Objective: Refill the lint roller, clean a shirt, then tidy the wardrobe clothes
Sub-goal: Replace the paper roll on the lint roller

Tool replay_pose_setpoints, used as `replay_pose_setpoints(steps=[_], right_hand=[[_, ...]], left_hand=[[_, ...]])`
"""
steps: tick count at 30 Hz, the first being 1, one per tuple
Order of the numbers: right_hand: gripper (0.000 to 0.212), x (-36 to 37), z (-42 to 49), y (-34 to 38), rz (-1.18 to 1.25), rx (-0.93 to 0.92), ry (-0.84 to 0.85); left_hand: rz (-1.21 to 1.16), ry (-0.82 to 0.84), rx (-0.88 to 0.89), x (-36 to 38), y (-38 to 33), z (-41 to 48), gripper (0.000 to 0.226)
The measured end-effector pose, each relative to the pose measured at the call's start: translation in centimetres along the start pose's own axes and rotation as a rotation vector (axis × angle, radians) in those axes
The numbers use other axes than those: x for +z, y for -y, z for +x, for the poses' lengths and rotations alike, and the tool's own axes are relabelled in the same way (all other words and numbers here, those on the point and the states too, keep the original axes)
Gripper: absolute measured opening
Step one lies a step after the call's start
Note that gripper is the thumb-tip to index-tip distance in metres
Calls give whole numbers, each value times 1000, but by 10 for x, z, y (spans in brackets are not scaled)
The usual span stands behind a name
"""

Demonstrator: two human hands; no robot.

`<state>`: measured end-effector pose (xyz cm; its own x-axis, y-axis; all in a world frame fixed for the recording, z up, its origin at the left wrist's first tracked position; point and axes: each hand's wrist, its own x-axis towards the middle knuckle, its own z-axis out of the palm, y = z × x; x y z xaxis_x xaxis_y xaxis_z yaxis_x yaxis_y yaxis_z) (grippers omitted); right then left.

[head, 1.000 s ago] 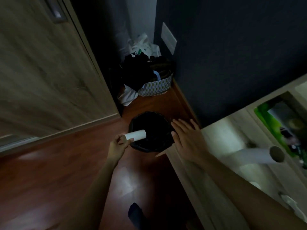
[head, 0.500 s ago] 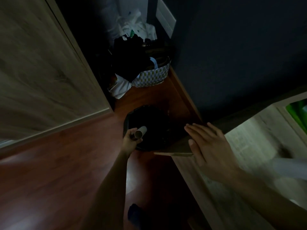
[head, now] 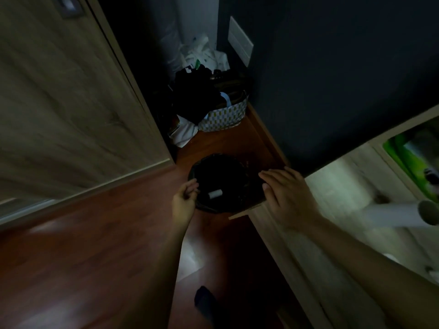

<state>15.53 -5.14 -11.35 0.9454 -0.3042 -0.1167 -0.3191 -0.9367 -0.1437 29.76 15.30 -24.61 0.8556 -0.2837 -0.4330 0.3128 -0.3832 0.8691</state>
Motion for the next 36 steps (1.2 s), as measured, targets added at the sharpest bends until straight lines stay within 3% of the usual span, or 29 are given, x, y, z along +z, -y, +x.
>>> replay_pose_setpoints(steps=[7, 12, 17, 23, 27, 32, 36], right_hand=[[59, -5, -6, 2, 108, 13, -10], [47, -22, -38, 2, 540, 124, -80], [39, -62, -127, -18, 710, 76, -358], [32, -100, -170, -83, 470, 141, -675], [40, -108, -168, -123, 300, 208, -493], [48, -96, -161, -142, 434, 186, -274], [45, -92, -161, -145, 442, 171, -249]], left_hand=[[-183, 4, 63, -2, -70, -105, 30], [-192, -14, 136, 9, -110, -172, 32], [-107, 52, 193, 41, -138, -222, 28], [48, 197, 191, 102, -144, -246, 24], [267, 275, 206, 153, -138, -262, 36], [692, 291, 415, 187, -124, -263, 61], [949, 306, 522, 195, -131, -261, 52]])
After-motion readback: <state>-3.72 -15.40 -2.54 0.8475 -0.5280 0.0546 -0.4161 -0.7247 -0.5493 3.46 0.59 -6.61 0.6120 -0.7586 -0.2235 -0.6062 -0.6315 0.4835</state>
